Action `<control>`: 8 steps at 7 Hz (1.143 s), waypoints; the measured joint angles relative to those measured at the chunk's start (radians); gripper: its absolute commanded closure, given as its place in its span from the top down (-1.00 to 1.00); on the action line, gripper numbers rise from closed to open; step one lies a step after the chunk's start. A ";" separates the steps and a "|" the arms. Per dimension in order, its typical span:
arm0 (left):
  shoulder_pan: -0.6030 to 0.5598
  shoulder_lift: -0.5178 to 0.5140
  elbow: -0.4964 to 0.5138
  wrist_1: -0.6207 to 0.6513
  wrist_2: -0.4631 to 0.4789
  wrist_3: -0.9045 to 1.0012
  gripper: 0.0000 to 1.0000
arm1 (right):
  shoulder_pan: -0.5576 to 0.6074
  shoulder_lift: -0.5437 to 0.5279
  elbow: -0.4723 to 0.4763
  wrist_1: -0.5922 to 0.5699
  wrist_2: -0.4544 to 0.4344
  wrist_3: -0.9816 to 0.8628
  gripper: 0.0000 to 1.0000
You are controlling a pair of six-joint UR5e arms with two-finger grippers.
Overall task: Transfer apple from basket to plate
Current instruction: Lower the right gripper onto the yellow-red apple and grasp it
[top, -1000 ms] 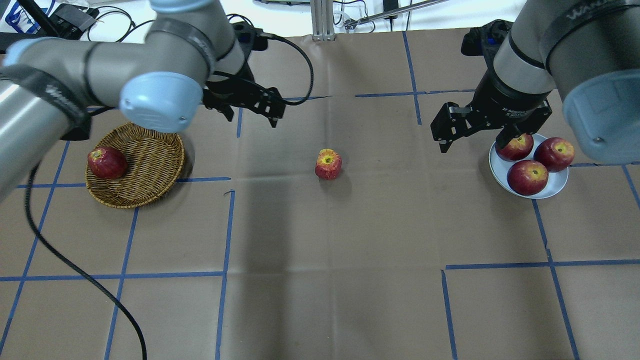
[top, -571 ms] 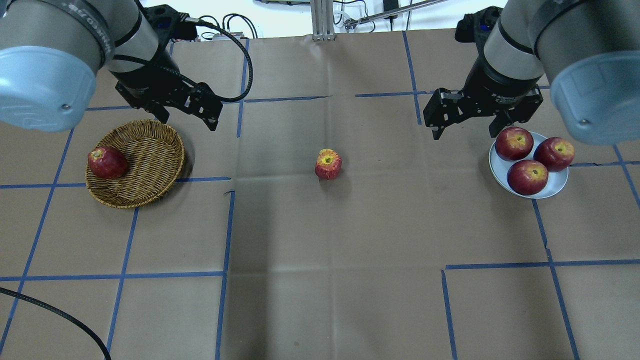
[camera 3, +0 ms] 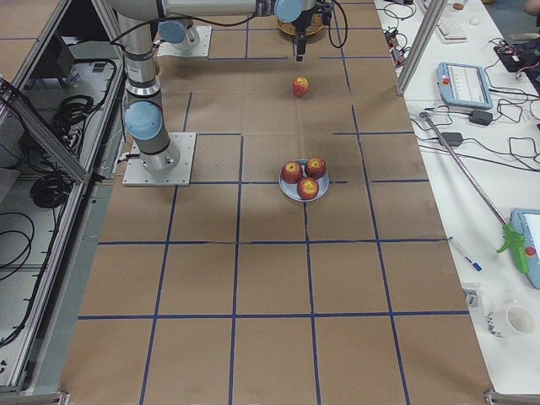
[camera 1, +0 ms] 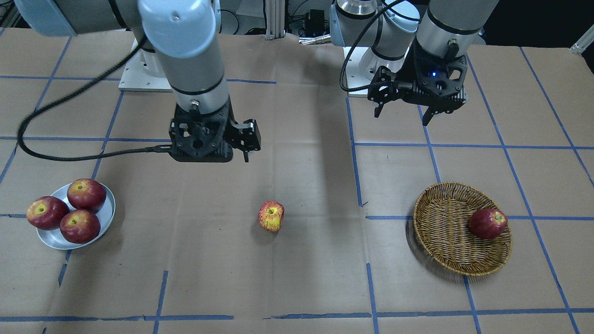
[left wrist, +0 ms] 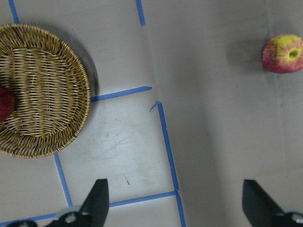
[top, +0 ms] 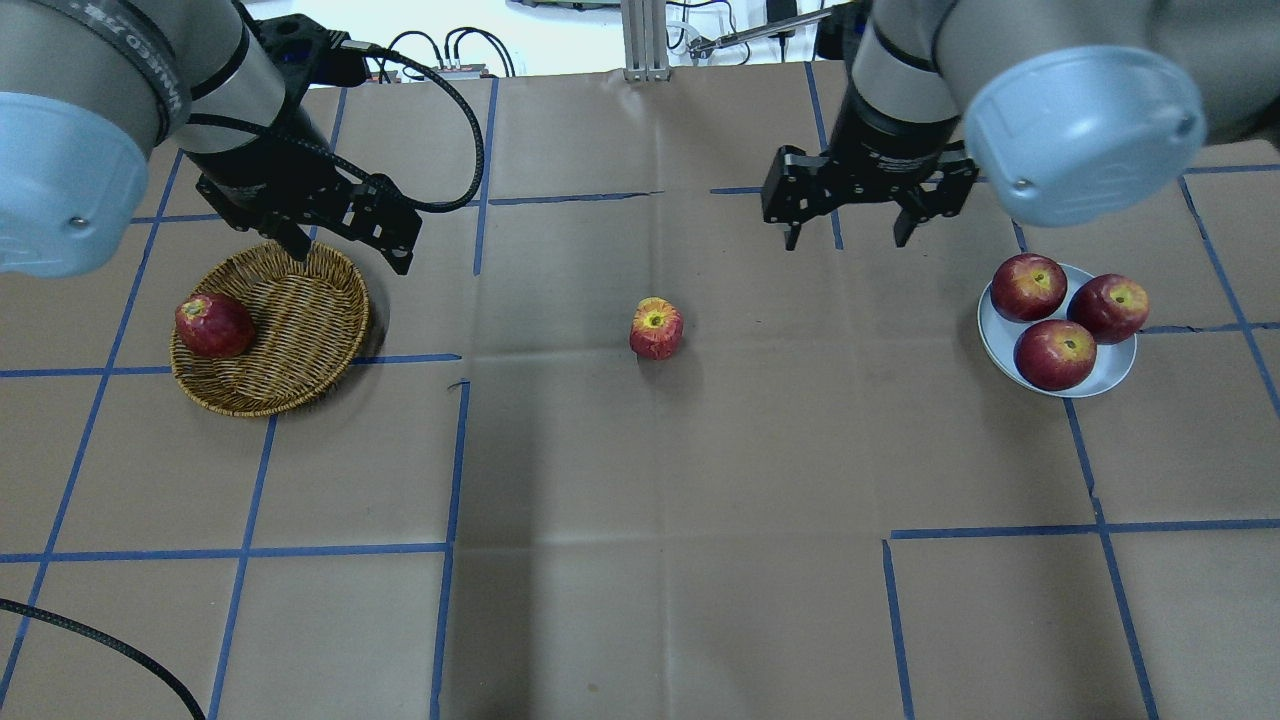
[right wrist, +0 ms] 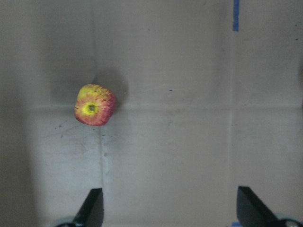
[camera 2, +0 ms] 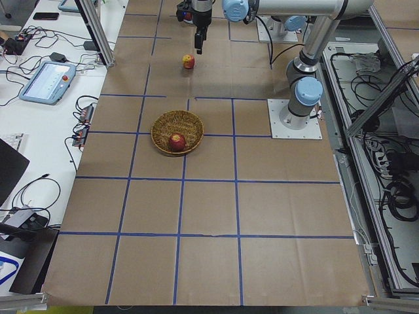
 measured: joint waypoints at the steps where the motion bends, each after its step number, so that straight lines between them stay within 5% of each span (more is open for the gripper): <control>1: 0.001 0.016 0.002 -0.004 0.021 -0.001 0.98 | 0.037 0.063 -0.010 -0.065 -0.004 0.036 1.00; 8: 0.017 0.041 -0.003 -0.016 0.056 -0.007 0.98 | 0.099 0.253 0.144 -0.442 -0.048 0.048 1.00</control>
